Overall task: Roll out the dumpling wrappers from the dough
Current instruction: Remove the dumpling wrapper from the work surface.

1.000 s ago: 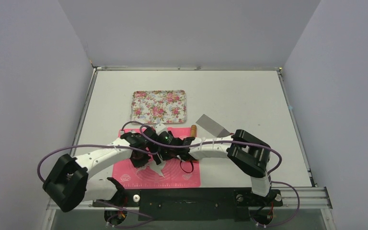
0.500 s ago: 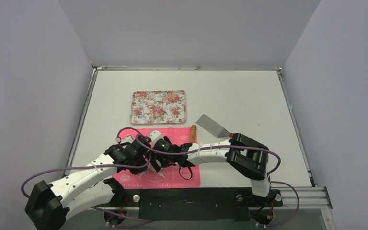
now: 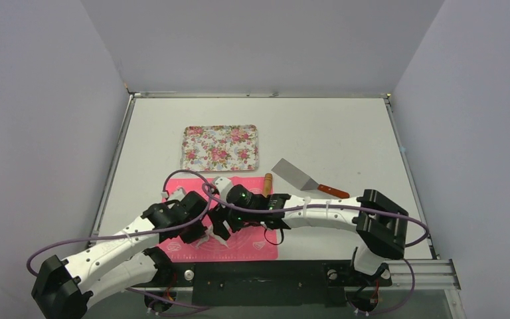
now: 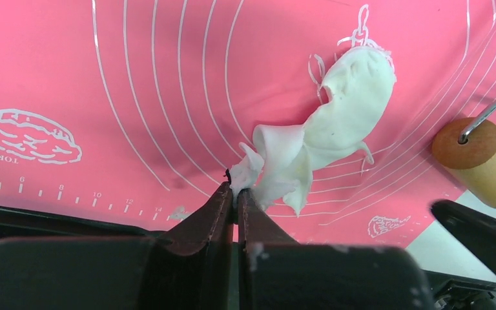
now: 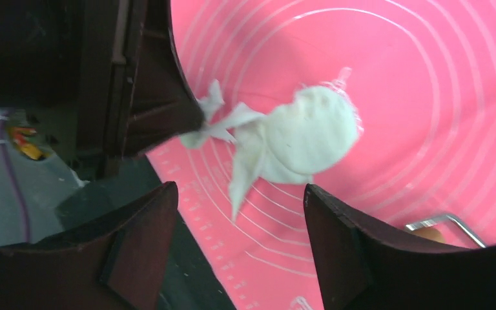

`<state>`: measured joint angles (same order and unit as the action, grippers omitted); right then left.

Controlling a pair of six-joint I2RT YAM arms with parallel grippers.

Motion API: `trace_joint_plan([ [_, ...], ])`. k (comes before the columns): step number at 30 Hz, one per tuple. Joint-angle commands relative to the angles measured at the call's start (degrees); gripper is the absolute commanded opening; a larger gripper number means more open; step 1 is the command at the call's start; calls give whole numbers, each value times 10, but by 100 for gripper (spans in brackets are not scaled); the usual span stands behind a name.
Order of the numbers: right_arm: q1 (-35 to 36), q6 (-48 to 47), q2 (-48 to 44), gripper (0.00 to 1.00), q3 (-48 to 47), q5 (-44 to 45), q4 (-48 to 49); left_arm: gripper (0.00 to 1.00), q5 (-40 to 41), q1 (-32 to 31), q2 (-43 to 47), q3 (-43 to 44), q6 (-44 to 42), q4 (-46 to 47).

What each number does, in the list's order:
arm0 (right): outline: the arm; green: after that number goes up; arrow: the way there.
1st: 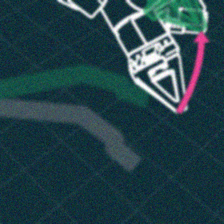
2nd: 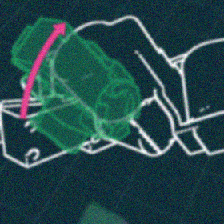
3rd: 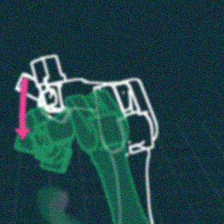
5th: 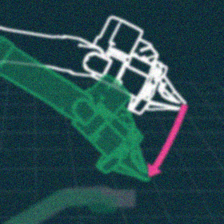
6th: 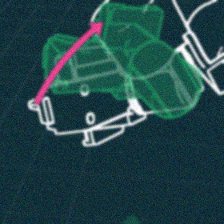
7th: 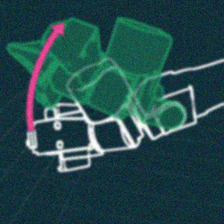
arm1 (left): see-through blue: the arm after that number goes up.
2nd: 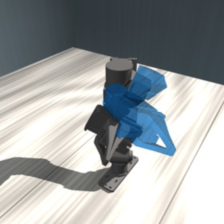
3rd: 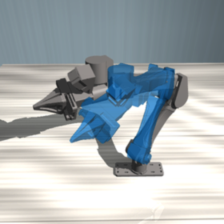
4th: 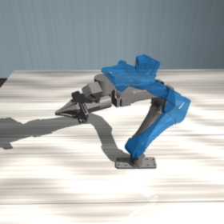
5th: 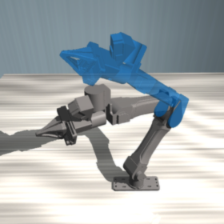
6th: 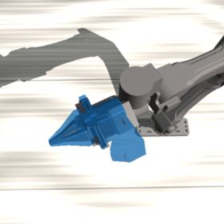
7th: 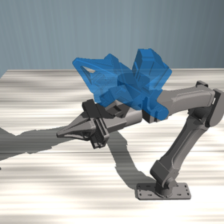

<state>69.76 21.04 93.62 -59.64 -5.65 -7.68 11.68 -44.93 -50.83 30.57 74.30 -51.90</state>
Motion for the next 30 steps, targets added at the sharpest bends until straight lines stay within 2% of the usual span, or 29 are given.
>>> trace_joint_plan([
  [1, -25, 86, 56, 62, -39, -118, 82, 0, -12, -10, 18, 17, -5, -35],
  [4, -50, 146, 110, 52, -53, -171, 125, 0, -19, -15, 43, 16, -9, -65],
  [6, -60, 172, 134, 50, -62, -190, 144, 0, -32, -16, 58, 10, -13, -67],
  [11, -65, 193, 176, 49, -105, -194, 128, 0, -50, -21, 76, -1, -15, -55],
  [17, -70, 203, 203, 49, -103, -190, 115, 0, -65, -32, 73, 12, -32, -37],
  [20, -71, 205, 207, 49, -103, -189, 112, 0, -88, -48, 65, 19, -42, 0],
  [22, -71, 205, 209, 49, -102, -190, 113, 0, -103, -70, 62, 24, -42, 34],
  [25, -72, 205, 209, 50, -100, -190, 112, 0, -105, -136, 62, 37, -34, 79],
  [30, -73, 207, 209, 50, -95, -193, 120, 0, -79, -232, 48, 65, -17, 91],
])
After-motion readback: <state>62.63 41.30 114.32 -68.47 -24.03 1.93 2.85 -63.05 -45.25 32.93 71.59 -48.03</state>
